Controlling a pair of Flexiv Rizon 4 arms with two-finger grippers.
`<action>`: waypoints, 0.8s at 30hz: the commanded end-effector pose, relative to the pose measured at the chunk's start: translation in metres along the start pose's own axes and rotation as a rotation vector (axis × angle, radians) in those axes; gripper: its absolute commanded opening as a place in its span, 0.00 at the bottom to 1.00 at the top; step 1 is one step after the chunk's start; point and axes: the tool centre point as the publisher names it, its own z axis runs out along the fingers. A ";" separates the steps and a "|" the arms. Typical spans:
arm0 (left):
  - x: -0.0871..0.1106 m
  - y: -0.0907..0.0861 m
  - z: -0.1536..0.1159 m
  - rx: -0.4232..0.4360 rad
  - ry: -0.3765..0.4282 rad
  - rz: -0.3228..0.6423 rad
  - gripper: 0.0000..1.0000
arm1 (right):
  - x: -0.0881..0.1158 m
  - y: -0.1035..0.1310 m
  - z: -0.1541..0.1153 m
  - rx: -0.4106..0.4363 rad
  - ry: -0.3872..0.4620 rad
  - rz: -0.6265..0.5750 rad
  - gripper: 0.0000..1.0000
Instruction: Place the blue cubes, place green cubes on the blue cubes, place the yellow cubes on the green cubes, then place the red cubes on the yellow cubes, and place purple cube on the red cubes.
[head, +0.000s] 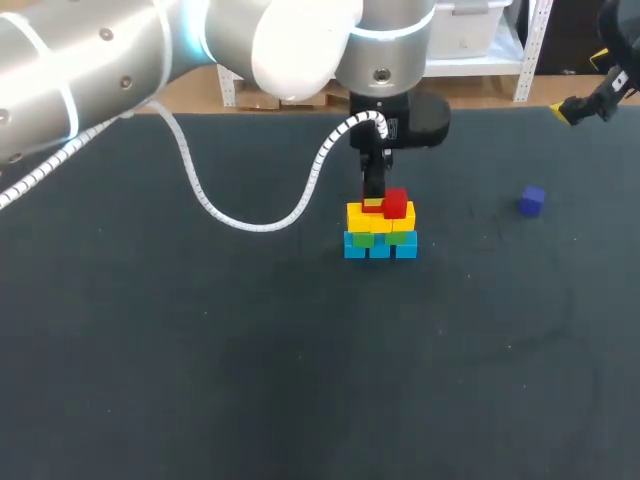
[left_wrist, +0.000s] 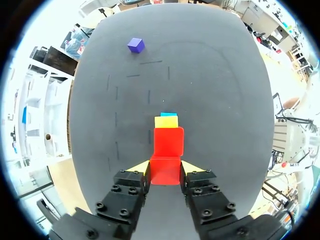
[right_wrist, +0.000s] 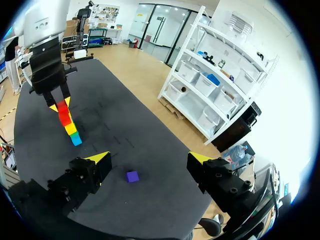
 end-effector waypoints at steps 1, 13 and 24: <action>-0.002 0.004 0.000 0.011 0.013 0.003 0.00 | 0.001 0.004 -0.001 0.079 -0.002 0.002 1.00; -0.002 0.003 0.003 0.021 0.012 -0.001 0.00 | 0.001 0.004 -0.001 0.079 -0.002 0.002 1.00; -0.002 0.001 0.005 0.027 0.009 -0.003 0.04 | 0.001 0.004 -0.001 0.079 -0.002 0.002 1.00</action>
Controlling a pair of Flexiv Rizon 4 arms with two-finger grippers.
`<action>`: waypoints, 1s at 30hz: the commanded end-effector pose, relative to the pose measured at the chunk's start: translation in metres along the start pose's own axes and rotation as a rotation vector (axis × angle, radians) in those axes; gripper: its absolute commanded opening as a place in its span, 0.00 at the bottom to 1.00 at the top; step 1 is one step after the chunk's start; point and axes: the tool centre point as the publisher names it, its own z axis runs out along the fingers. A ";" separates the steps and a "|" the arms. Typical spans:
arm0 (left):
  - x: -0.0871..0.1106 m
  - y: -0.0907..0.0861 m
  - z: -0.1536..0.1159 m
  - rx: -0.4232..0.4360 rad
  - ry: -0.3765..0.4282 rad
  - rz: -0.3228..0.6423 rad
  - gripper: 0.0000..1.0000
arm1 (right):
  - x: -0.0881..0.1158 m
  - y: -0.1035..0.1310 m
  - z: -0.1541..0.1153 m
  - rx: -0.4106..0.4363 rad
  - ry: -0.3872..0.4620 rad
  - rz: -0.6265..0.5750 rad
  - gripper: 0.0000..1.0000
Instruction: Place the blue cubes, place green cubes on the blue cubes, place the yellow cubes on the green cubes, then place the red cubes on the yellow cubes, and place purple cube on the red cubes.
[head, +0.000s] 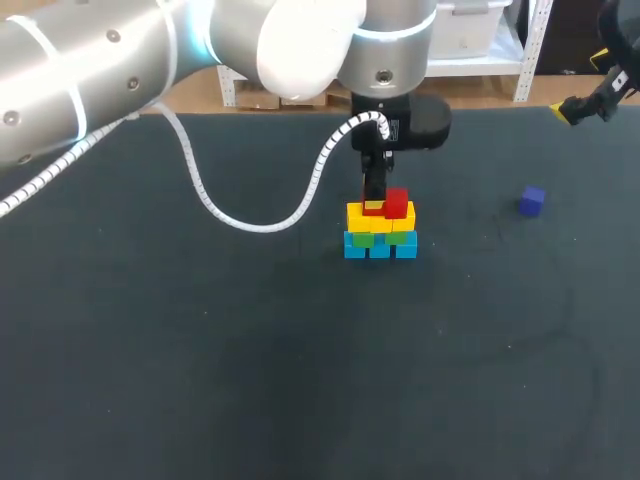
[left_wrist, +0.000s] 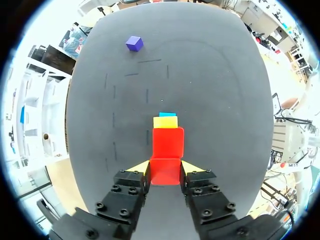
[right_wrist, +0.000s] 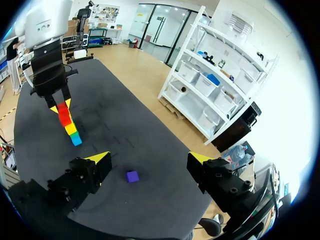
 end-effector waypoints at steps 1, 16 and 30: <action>-0.001 0.002 0.000 0.007 0.005 0.000 0.09 | 0.001 0.004 -0.001 0.079 -0.002 0.002 1.00; -0.001 0.001 0.002 0.011 0.009 -0.001 1.00 | 0.001 0.004 -0.001 0.079 -0.002 0.002 1.00; 0.035 0.009 -0.048 -0.096 -0.136 -0.066 1.00 | 0.001 0.004 -0.001 0.079 -0.002 0.002 1.00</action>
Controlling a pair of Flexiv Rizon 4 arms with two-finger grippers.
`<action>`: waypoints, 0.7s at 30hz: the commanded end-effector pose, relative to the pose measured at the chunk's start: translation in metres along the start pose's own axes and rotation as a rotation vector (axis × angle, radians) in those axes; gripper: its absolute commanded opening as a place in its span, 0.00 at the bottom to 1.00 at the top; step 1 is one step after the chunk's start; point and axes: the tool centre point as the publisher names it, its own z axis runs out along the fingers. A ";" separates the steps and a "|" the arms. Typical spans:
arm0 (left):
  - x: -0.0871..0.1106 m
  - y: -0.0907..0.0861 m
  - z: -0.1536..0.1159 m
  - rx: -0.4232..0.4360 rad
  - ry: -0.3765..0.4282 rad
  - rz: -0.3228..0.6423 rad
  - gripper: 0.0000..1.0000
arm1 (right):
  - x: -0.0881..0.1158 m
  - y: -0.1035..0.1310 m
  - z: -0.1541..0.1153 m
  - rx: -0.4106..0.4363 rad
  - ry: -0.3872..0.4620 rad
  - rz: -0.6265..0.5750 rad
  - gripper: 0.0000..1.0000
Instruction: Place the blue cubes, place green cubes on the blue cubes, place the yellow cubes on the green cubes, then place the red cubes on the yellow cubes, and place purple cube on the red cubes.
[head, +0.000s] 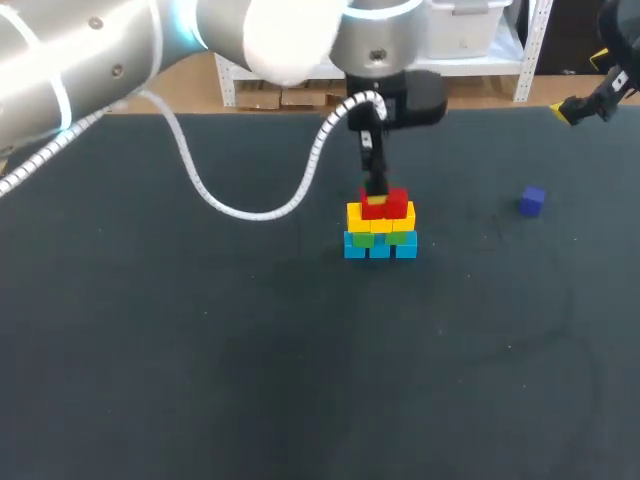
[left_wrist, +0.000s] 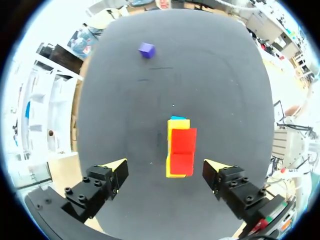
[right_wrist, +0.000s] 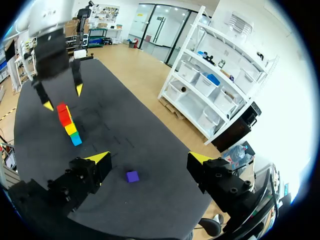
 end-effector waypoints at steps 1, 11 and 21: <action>0.035 -0.006 -0.024 -0.047 -0.098 -0.020 1.00 | 0.001 0.004 -0.001 0.079 -0.002 0.002 1.00; 0.101 0.026 -0.064 -0.209 -0.270 -0.200 1.00 | 0.001 0.004 -0.001 0.079 -0.002 0.002 1.00; 0.164 0.036 -0.092 -0.405 -0.448 -0.391 1.00 | 0.001 0.004 -0.001 0.079 -0.002 0.002 1.00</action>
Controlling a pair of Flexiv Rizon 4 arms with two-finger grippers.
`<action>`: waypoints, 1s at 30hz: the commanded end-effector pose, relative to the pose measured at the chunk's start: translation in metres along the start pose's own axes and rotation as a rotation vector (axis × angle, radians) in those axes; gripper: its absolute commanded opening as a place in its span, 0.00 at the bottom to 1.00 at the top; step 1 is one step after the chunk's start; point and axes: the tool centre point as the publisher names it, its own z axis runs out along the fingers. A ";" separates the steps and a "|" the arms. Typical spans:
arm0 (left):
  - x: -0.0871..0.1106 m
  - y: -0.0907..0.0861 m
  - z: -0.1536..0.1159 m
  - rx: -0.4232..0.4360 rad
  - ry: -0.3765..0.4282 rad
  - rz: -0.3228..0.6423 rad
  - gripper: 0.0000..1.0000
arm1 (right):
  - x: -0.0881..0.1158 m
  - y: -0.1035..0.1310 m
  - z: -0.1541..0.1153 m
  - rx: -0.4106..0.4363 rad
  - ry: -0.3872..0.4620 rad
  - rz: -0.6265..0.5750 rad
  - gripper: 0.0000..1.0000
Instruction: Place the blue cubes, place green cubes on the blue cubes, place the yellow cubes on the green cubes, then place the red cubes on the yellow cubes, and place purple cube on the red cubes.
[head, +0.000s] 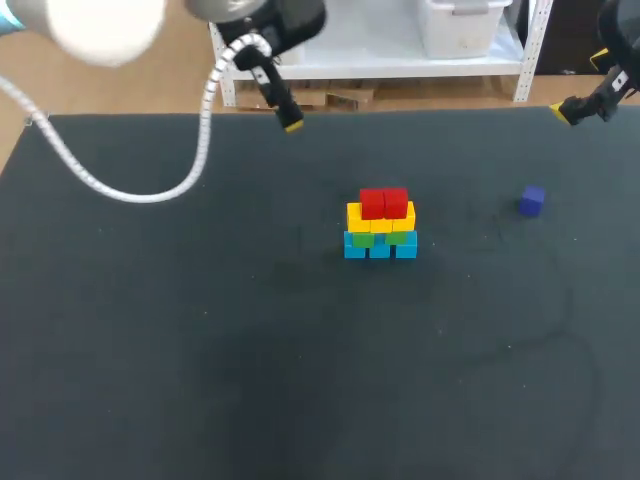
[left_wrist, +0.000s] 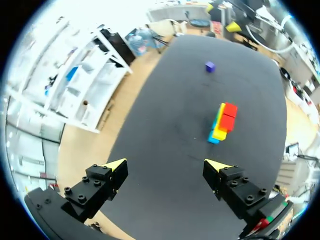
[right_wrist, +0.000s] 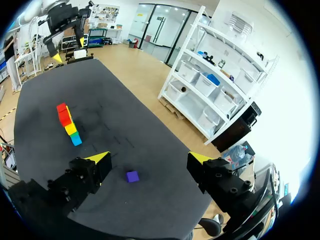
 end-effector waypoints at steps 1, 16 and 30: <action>0.056 0.002 -0.022 -0.117 -0.285 -0.058 1.00 | 0.001 0.004 -0.001 0.079 -0.002 0.002 1.00; 0.095 0.031 -0.060 -0.300 -0.424 -0.152 1.00 | 0.001 0.004 -0.001 0.079 -0.002 0.002 1.00; 0.115 0.069 -0.071 -0.375 -0.419 -0.194 1.00 | 0.001 0.004 -0.001 0.079 -0.002 0.002 1.00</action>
